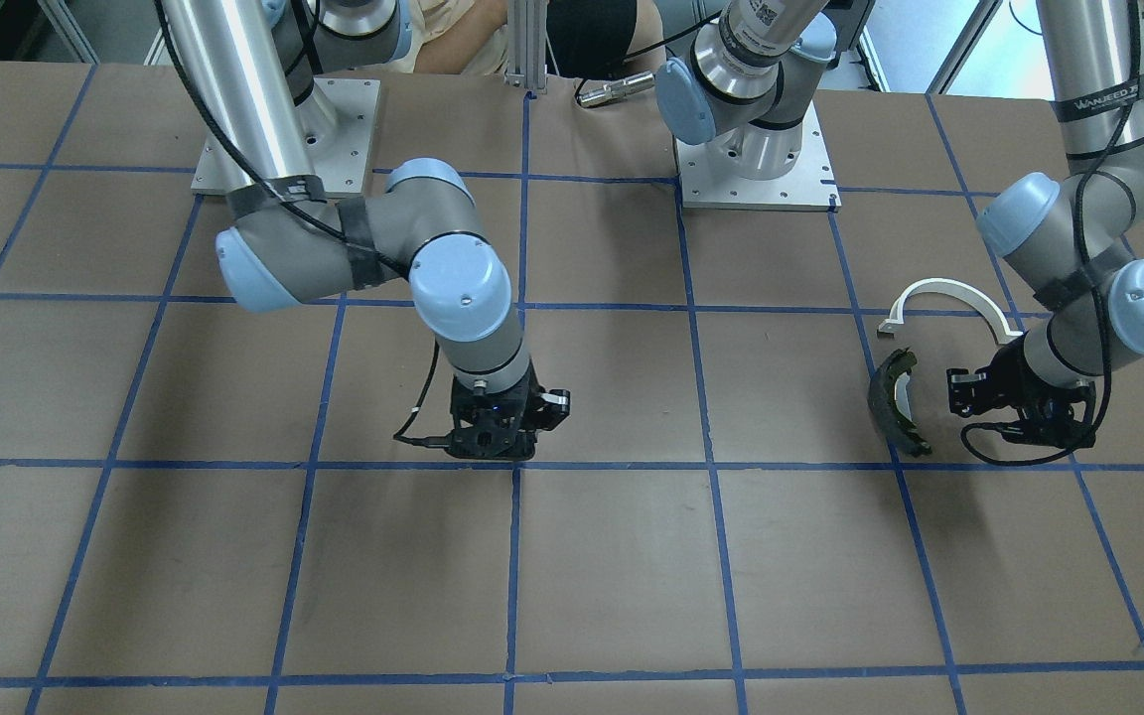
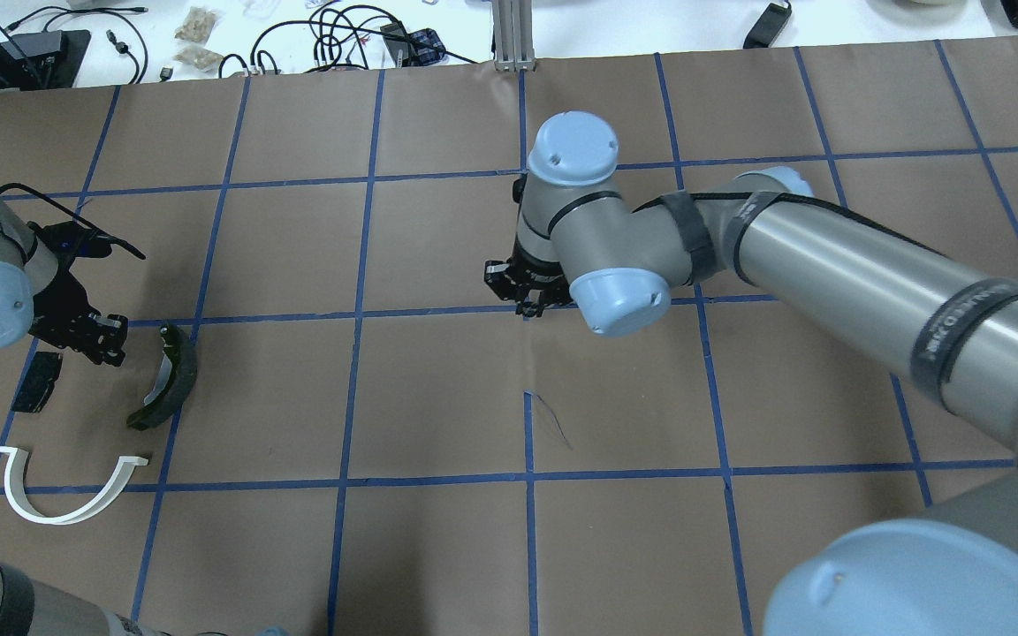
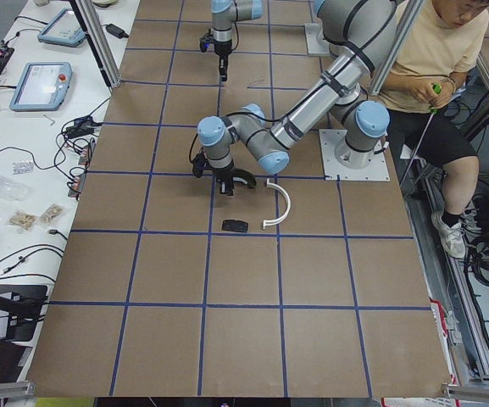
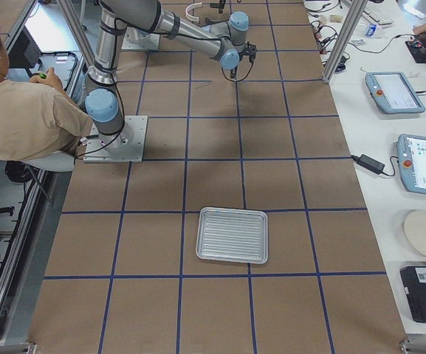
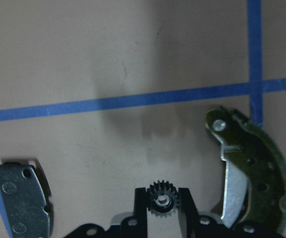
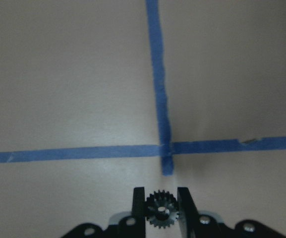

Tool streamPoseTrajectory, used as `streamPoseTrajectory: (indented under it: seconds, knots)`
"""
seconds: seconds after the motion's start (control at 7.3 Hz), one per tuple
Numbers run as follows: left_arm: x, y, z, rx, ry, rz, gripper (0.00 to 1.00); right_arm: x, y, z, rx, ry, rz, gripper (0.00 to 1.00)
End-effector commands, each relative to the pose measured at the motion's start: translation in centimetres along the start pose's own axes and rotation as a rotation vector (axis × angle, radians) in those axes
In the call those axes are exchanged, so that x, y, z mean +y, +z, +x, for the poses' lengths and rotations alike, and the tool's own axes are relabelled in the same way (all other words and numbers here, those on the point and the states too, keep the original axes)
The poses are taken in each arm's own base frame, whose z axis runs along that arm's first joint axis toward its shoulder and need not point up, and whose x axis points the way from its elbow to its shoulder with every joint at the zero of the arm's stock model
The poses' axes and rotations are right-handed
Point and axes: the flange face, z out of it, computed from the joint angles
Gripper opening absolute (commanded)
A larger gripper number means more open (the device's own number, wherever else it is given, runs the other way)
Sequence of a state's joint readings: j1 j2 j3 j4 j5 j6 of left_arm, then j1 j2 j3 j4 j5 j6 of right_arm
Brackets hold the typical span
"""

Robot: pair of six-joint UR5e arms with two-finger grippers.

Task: Place bearing gear from tray to pile

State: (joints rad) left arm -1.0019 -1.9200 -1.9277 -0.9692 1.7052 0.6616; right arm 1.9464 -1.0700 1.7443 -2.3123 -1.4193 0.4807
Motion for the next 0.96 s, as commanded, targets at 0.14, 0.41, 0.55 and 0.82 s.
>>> streamPoseTrajectory:
  seconds: [0.14,0.41,0.55,0.82]
  knots:
    - [-0.1,-0.3,0.4,0.005,0.008,-0.002,1.0,3.3,1.9,-3.5,-0.007,0.094,-0.006,0.48]
    - [-1.7,-2.8,4.5,0.018,0.031,0.059,1.0,1.6,0.3,-2.3,-0.015,0.053,0.015,1.0]
    - [-3.2,-4.5,8.2,0.036,0.034,0.07,1.0,-0.4,-3.2,0.2,-0.004,-0.035,0.036,1.0]
    - [-5.3,-6.3,18.3,0.034,-0.049,0.048,1.0,-5.0,-13.9,12.4,0.032,-0.103,-0.018,1.0]
